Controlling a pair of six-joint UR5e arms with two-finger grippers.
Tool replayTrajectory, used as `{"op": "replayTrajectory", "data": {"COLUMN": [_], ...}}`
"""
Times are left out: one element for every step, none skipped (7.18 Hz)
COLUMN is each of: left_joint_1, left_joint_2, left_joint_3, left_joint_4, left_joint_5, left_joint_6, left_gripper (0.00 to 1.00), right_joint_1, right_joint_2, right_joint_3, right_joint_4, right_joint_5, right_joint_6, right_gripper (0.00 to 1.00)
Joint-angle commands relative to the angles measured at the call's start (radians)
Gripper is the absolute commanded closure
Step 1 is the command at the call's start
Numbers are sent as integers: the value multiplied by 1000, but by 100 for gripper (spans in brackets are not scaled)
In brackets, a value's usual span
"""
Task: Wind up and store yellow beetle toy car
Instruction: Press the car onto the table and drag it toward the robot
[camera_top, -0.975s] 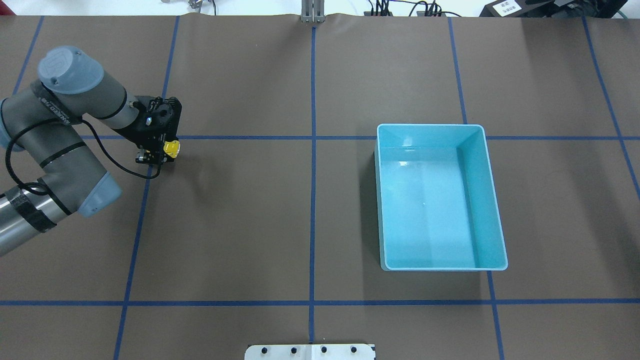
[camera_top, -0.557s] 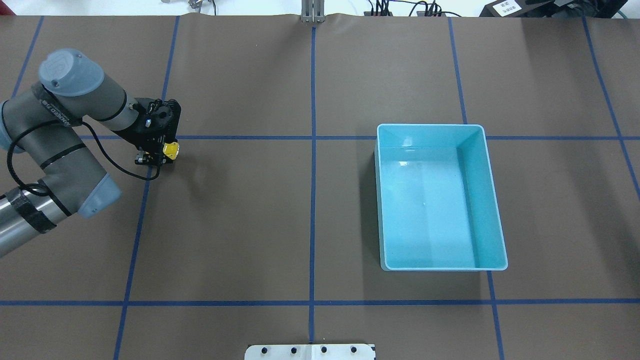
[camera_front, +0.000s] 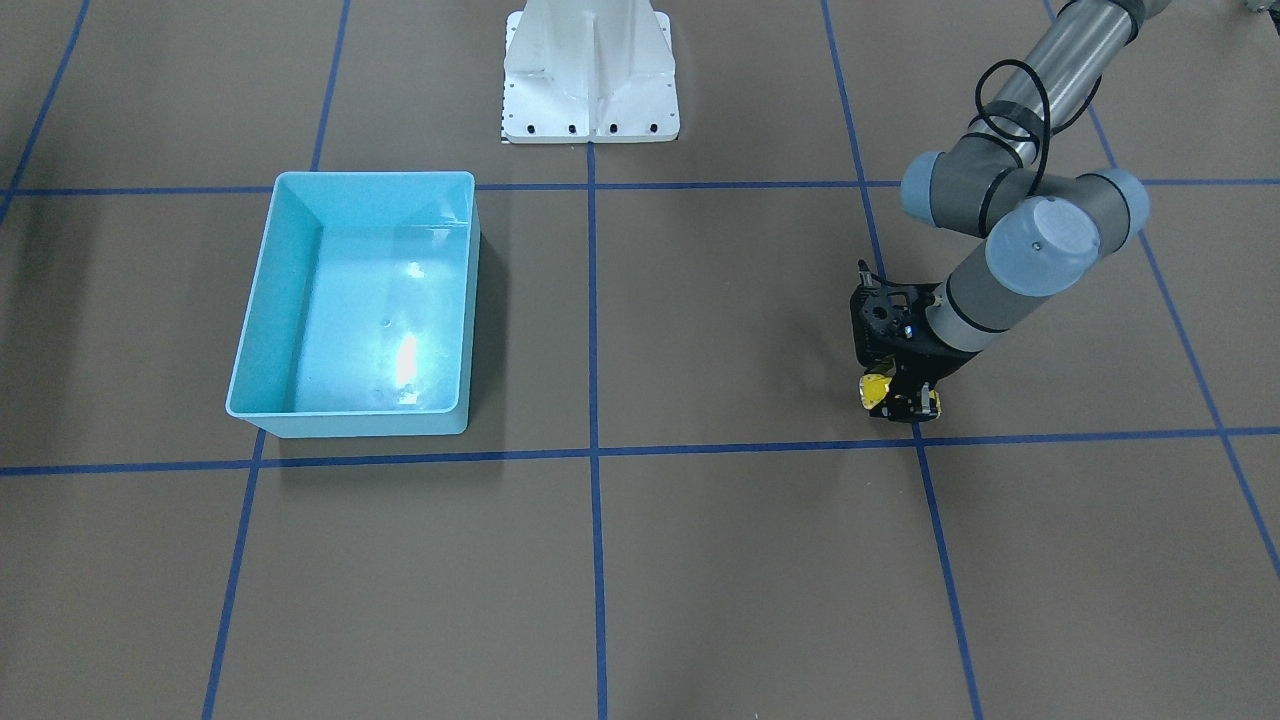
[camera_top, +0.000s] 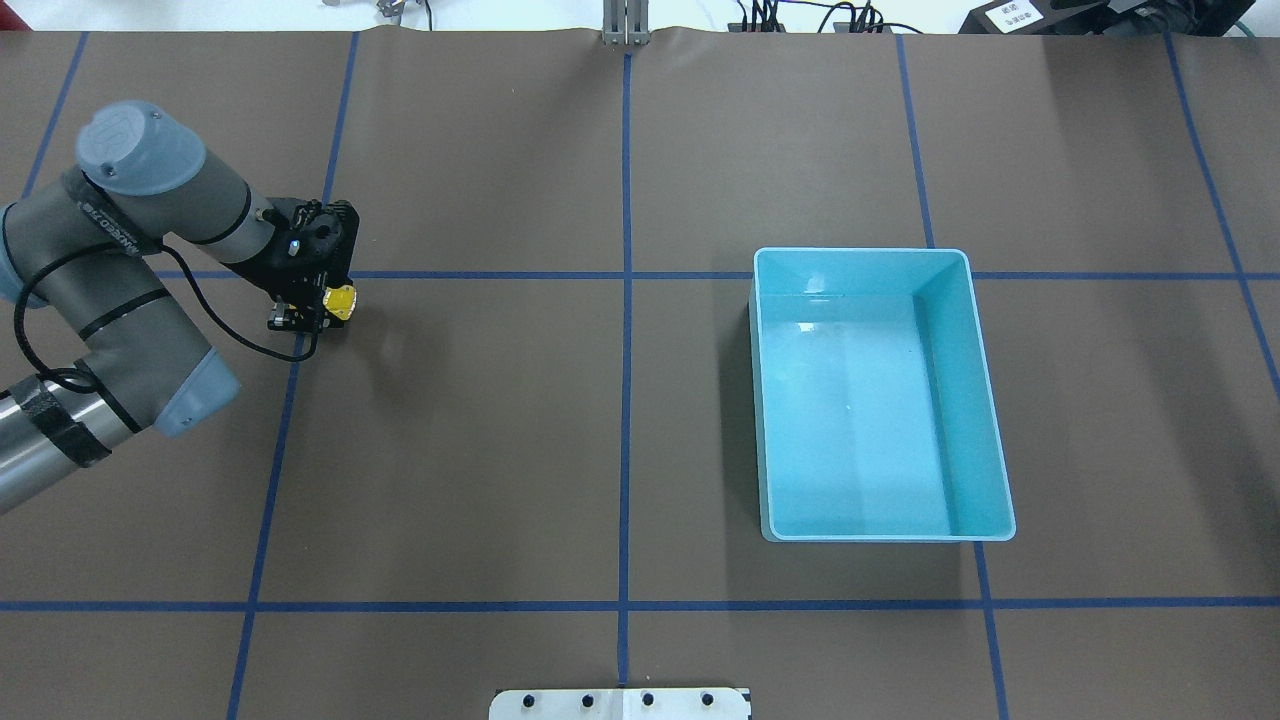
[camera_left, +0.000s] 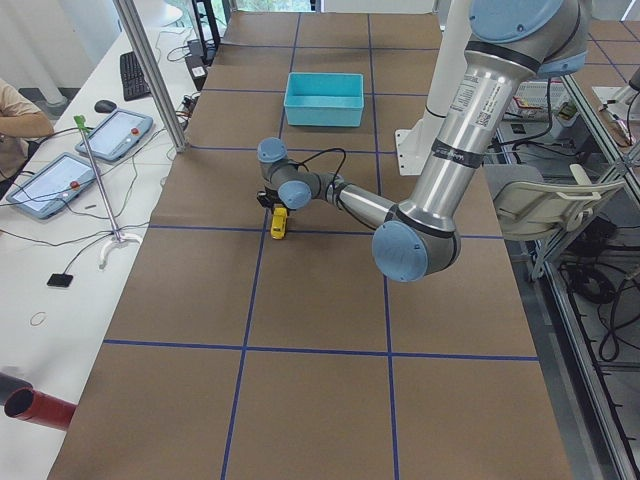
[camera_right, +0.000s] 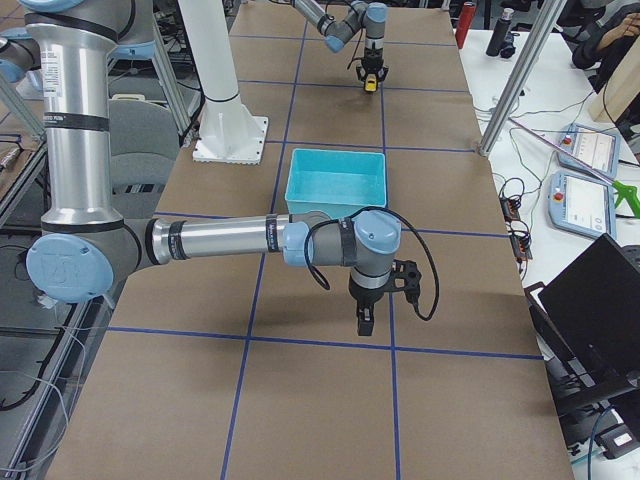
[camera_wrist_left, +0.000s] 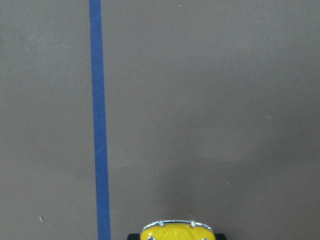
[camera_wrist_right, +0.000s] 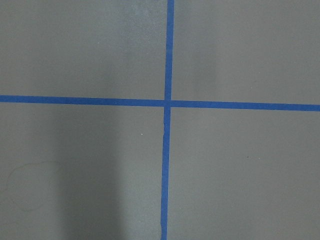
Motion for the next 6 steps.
{"op": "replayTrajectory", "data": {"left_joint_1": [-2,-3,-4,-8,-8,-8], "left_joint_2": [19,29,43,46,65,66], "left_joint_3": [41,29,17,14,-3,-3], "left_joint_4": [-82,-84,-86,-86,-86,-87], "left_joint_5": [-1,-3,-4,-6,-4,-6], "left_joint_6": [-1,0,0,2,2,2], "left_gripper": [100,100,100,100,100,100], "right_joint_1": [-2,-2,-4,-4,-7,-12], "right_joint_2": [0,1,1,1,1,1], "right_joint_3": [0,0,0,0,-2,-2], "right_joint_4": [-1,-1,-1,-1,-1,-1], "right_joint_5": [0,0,0,0,0,0], "right_joint_6": [0,0,0,0,0,0], "right_gripper": [0,0,0,0,0,0]}}
